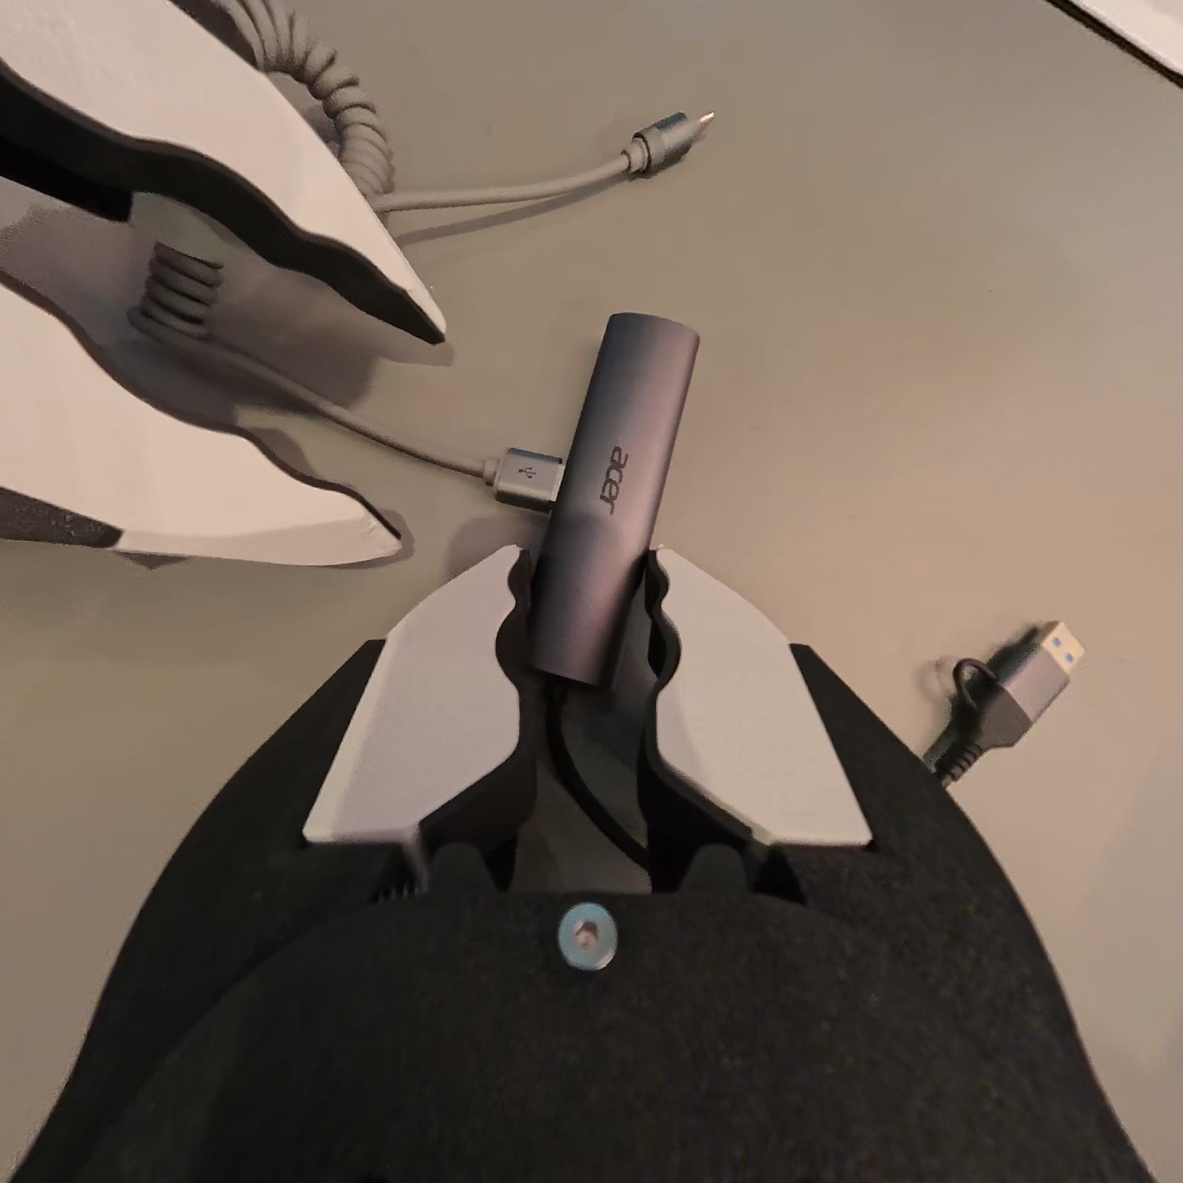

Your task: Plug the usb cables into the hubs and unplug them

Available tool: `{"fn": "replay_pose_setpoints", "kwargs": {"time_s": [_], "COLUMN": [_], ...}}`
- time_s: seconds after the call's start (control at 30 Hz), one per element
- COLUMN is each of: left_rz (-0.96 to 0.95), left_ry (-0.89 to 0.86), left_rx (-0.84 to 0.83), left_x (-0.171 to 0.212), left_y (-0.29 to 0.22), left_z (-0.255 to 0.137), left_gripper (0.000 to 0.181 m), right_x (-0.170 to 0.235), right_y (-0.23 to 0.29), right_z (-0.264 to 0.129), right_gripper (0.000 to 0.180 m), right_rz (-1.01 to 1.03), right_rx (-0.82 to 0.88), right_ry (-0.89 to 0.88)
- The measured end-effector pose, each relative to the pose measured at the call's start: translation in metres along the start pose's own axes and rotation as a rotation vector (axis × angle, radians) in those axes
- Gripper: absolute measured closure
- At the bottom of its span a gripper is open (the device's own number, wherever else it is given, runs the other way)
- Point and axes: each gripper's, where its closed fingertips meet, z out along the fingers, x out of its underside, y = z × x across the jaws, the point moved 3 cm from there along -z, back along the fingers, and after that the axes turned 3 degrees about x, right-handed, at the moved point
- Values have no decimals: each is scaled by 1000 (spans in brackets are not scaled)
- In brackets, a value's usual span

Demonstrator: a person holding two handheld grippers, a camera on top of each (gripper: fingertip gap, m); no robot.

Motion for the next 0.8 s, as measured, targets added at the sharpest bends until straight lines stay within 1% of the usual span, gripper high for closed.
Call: {"fn": "replay_pose_setpoints", "kwargs": {"time_s": [0.2,0.27,0.4,0.47,0.6,0.77,0.8], "left_rz": [-12,-19,-110,-140,-159,-166,-183], "left_ry": [-111,-134,-144,-153,-222,-246,-259], "left_rx": [-104,-115,-99,-64,-74,-94,-94], "left_x": [-4,-6,-7,-8,-16,-25,-27], "left_y": [-2,-5,-7,-10,-13,-15,-15], "left_z": [4,6,13,18,18,14,13], "left_gripper": [127,127,129,146,176,178,178], "right_x": [-3,-3,-3,-3,-3,-4,-3], "right_y": [-9,-11,-18,-20,-25,-29,-30], "right_z": [-5,-6,-10,-13,-17,-19,-18], "right_gripper": [147,147,147,147,148,146,138], "right_rz": [100,144,205,238,237,217,225], "right_rx": [-80,-126,-180,-212,-237,-240,-233], "right_ry": [-43,-49,-64,-74,-96,-161,-172]}}
